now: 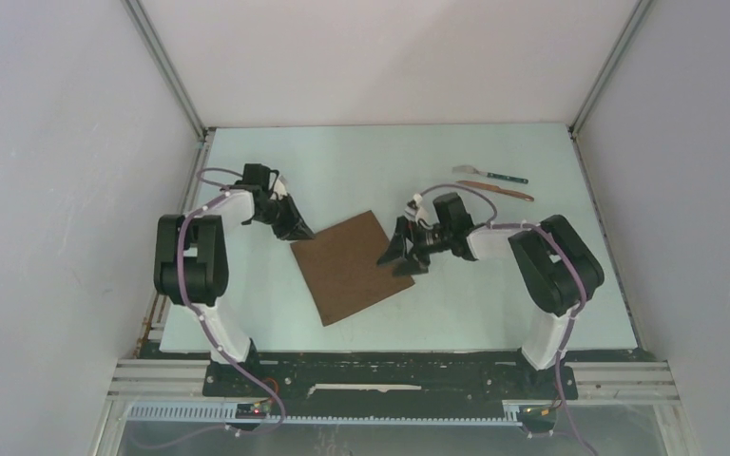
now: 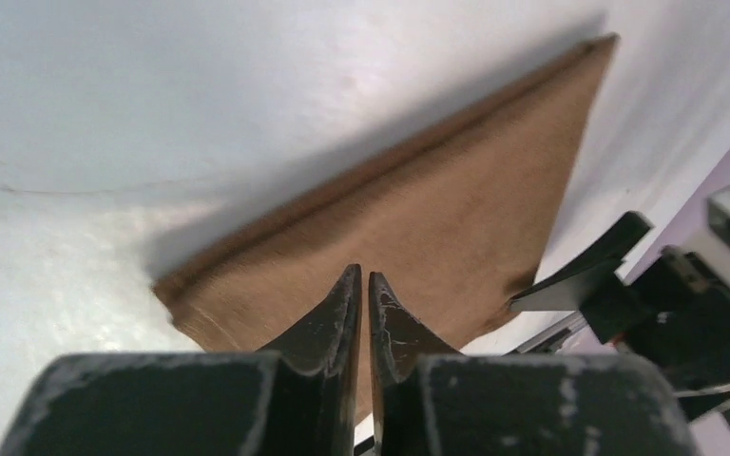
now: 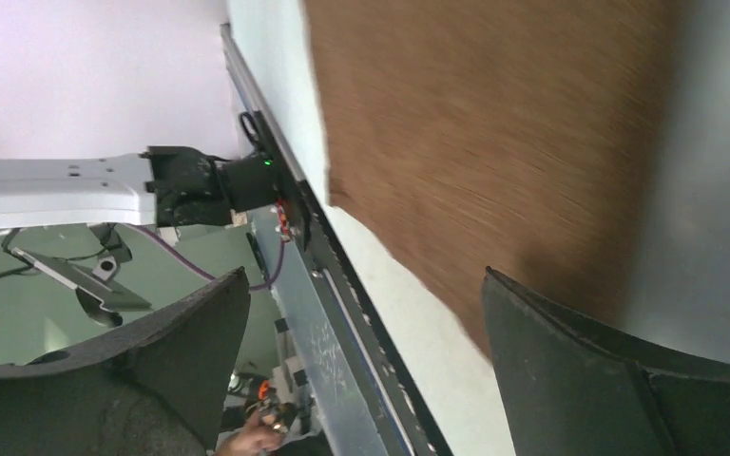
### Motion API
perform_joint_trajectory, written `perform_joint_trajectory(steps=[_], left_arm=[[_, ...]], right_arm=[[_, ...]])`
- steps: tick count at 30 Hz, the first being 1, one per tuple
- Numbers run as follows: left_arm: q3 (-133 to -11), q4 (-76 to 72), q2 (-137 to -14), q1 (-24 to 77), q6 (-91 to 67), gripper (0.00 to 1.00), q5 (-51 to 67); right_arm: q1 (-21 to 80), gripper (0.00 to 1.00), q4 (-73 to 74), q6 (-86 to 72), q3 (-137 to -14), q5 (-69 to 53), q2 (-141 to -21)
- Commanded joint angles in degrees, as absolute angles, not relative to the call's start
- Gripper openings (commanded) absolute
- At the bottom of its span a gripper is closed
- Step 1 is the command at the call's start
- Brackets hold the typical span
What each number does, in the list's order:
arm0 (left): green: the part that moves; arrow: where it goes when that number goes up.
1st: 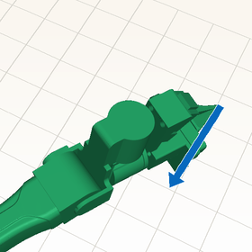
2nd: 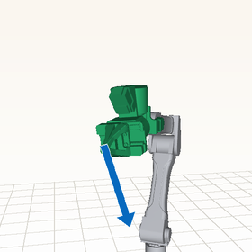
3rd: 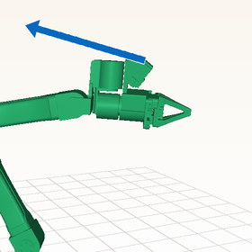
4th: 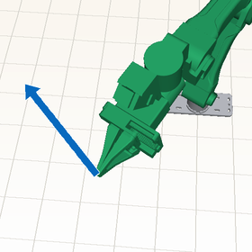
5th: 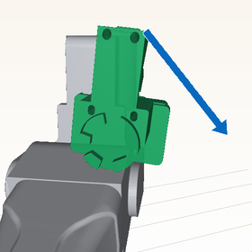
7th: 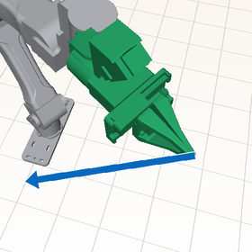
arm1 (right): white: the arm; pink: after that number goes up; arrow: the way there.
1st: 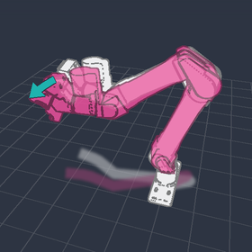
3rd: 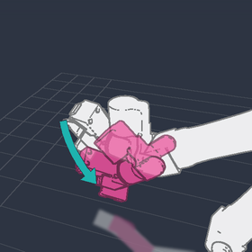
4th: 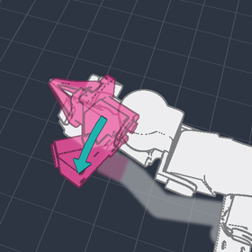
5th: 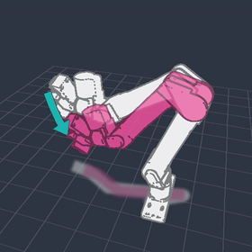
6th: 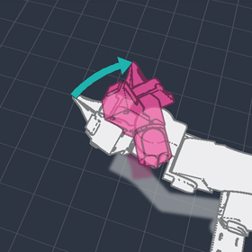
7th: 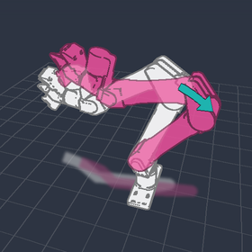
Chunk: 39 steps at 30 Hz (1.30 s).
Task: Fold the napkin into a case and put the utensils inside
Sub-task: Smooth out the square-folded napkin at the center of the board.
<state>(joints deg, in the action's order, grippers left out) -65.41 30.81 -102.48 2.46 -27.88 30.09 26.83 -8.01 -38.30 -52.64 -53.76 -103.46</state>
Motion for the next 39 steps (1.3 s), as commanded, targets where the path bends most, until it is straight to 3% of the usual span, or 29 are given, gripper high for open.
perform_joint_trajectory(steps=[1,7,11,14,16,21,27,39], left_arm=[[-62.51,28.01,-106.89,-2.53,-31.96,0.11,30.11],[-61.9,27.99,-107.63,-4.84,-31.25,0.11,31.14],[-64.54,29.06,-102.15,-2.02,-28.36,0.28,32.7],[-67.92,27.01,-100.79,2.91,-29.33,0.37,36.2],[-70.58,24.41,-103.64,6.11,-31.59,0.35,38.9],[-76.57,15.71,-113.41,12.29,-38.77,0.2,42.72],[-77.96,5.09,-122.51,12.92,-46.67,0.14,43.56],[-77.65,3.09,-126.82,11.04,-48.16,0.15,43.92]], right_arm=[[24.22,0.98,-22.22,-42.5,-45.38,-55.93,-107.07],[21.35,0.94,-26.8,-44.57,-40.37,-57.27,-108.22],[23.53,0.98,-21.84,-44.33,-42.98,-55.03,-100.28],[24.17,0.99,-21.69,-45.43,-49.02,-53.93,-102.54],[23.89,0.98,-23.5,-47.84,-53.91,-54.35,-107.0],[23.6,0.96,-31.55,-55.01,-62.37,-53.4,-117.06],[23.12,0.95,-32.79,-55.46,-64.36,-53.27,-124.27],[20.79,0.96,-23.15,-44.35,-52.01,-55.13,-114.45]])
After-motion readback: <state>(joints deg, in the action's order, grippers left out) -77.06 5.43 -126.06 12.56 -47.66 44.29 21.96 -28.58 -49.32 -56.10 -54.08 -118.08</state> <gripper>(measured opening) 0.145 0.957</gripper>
